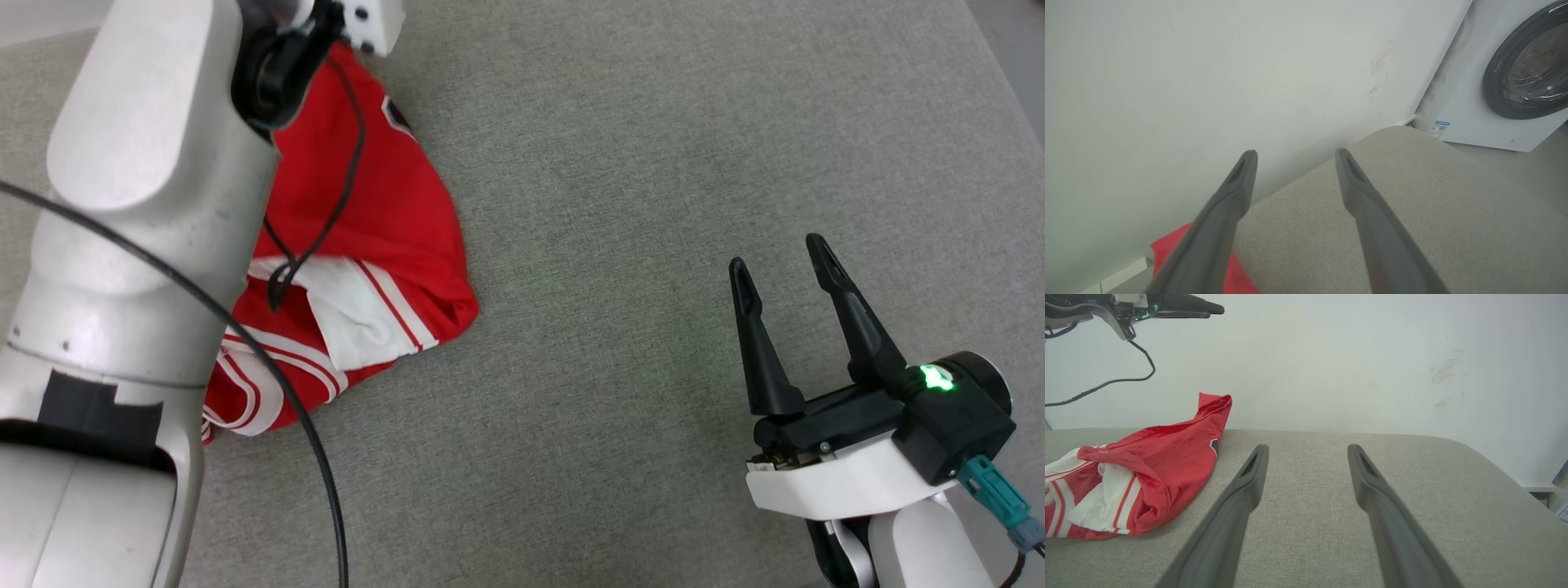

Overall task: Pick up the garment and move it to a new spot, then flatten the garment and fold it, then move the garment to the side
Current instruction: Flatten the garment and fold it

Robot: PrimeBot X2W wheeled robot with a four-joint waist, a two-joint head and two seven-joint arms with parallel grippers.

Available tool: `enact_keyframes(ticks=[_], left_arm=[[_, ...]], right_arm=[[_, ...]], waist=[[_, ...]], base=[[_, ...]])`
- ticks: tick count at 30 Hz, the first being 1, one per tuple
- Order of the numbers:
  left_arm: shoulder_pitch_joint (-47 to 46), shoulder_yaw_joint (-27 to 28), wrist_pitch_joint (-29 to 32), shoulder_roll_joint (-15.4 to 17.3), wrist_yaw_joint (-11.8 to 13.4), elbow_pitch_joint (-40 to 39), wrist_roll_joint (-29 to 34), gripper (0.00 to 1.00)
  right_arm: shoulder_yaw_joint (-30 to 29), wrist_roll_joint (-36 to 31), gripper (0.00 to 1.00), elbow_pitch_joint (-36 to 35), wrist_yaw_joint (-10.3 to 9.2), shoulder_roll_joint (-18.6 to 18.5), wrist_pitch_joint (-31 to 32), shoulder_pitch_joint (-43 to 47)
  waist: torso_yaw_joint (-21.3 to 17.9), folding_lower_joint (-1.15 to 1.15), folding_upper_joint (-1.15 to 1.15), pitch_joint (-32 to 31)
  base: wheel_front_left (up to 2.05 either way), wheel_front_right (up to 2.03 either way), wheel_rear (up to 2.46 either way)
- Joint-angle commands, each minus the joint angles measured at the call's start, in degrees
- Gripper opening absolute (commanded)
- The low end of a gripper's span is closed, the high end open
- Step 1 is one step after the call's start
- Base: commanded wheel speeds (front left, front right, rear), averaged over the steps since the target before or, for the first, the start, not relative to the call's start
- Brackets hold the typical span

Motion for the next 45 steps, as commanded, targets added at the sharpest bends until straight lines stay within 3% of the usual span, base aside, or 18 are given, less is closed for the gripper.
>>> enact_keyframes(ticks=[1,9,14,21,29,36,40,45], left_arm=[[-1.2,0.3,-1.2,0.4,-0.2,0.5,0.1,1.0],[-0.2,-2.5,-13.5,0.9,-1.9,5.4,1.2,1.0],[4.4,-5.6,-21.3,3.8,-2.3,4.0,2.0,1.0],[18.5,-6.7,-29.8,9.1,-1.7,-0.3,1.9,1.0],[38.5,-4.4,-31.2,12.3,2.3,-13.2,0.9,1.0],[52.7,-4.0,-31.1,13.1,5.8,-22.0,-1.3,1.0],[56.9,-5.7,-28.7,12.7,7.0,-25.4,-1.8,1.0],[55.4,-9.7,-22.3,11.5,6.2,-28.8,-1.0,1.0]], right_arm=[[0.2,0.2,1.0,0.0,-0.02,0.1,-0.1,-0.9],[-0.7,-1.8,1.0,0.7,-0.02,0.1,-0.1,0.1],[-2.3,-3.6,1.0,1.0,-0.02,0.1,-0.1,1.5],[-4.2,-6.1,1.0,1.2,-0.02,0.1,-0.1,4.7],[-5.3,-6.9,1.0,1.1,-0.02,0.0,-0.1,7.7],[-4.5,-6.8,1.0,0.9,-0.02,0.0,-0.1,8.8],[-4.4,-6.6,1.0,0.8,-0.02,-0.2,-0.1,8.9],[-4.2,-6.9,1.0,0.5,-0.02,-0.8,-0.1,8.1]], waist=[[0.0,-0.01,0.0,0.0],[3.5,-0.01,0.0,-3.3],[7.3,-0.01,0.0,-7.3],[13.5,-0.01,0.0,-13.8],[18.0,-0.01,0.0,-18.0],[18.6,-0.01,0.0,-18.4],[18.0,-0.01,0.0,-17.5],[17.2,-0.01,0.0,-15.0]], base=[[0.0,0.0,0.0],[0.0,0.0,0.0],[0.0,0.0,0.0],[0.0,0.0,0.0],[0.0,0.0,0.0],[0.0,0.0,0.0],[0.0,0.0,0.0],[0.0,0.0,0.0]])
